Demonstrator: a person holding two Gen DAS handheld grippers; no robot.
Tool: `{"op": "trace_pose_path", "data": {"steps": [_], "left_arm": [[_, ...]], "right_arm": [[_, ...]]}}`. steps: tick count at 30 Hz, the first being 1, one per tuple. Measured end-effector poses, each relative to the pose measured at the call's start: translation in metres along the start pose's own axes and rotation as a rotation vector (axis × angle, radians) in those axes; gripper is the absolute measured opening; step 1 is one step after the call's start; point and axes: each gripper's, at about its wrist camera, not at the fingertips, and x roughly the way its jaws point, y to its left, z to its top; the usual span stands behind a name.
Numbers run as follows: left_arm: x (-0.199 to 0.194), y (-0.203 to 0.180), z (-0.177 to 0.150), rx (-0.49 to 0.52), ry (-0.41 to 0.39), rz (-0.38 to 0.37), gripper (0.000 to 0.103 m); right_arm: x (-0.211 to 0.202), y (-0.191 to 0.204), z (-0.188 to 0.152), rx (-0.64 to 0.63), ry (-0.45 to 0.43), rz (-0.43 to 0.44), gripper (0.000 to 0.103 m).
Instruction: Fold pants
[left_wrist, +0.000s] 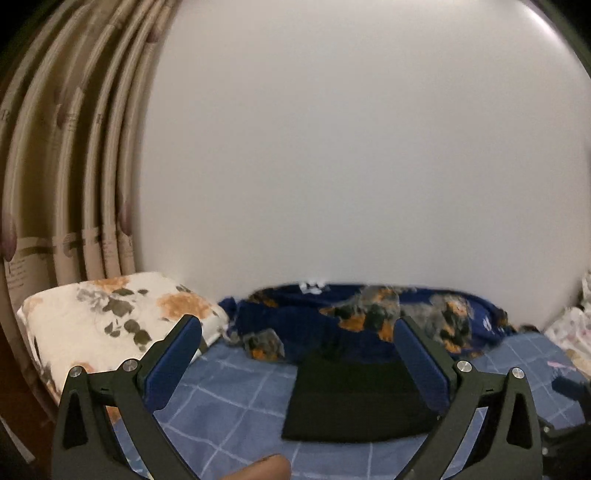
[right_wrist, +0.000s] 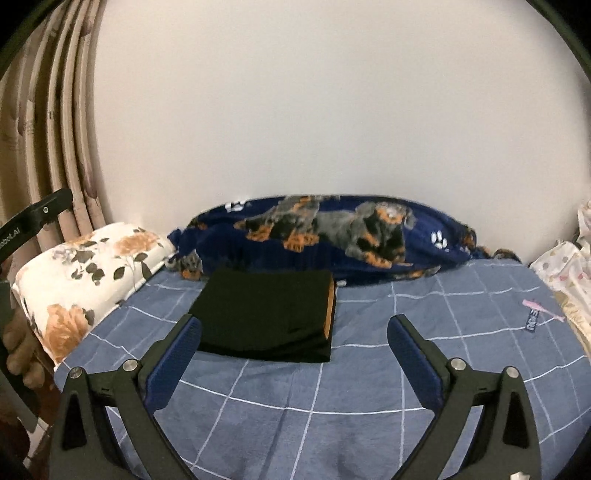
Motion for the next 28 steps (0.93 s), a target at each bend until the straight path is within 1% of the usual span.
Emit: {"op": "trace_pose_path", "data": {"steps": [2, 7, 14, 20, 23, 26, 28], "left_arm": [[-0.002, -0.005, 0.002, 0.022, 0.044, -0.038, 0.103], [-0.009, -0.01, -0.001, 0.013, 0.069, -0.102, 0.103], [-0.008, -0.015, -0.013, 0.001, 0.119, -0.117, 0.103], [0.003, -0.018, -0.025, -0.002, 0.171, -0.132, 0.103], [0.01, -0.02, -0.032, 0.013, 0.191, -0.119, 0.103], [0.012, -0.022, -0.037, 0.03, 0.184, -0.097, 0.103], [0.012, -0.022, -0.038, 0.031, 0.19, -0.109, 0.103]], "right_arm": [[-0.009, 0.001, 0.001, 0.0, -0.011, 0.003, 0.101], [-0.026, 0.003, 0.001, -0.01, -0.028, 0.001, 0.101], [-0.035, 0.004, 0.0, -0.016, -0.033, -0.001, 0.102], [-0.034, 0.008, -0.003, -0.02, -0.021, 0.002, 0.102], [-0.031, 0.009, -0.006, -0.024, -0.012, 0.005, 0.102], [-0.027, 0.01, -0.008, -0.026, -0.003, 0.007, 0.102], [-0.026, 0.011, -0.008, -0.027, 0.001, 0.009, 0.102]]}}
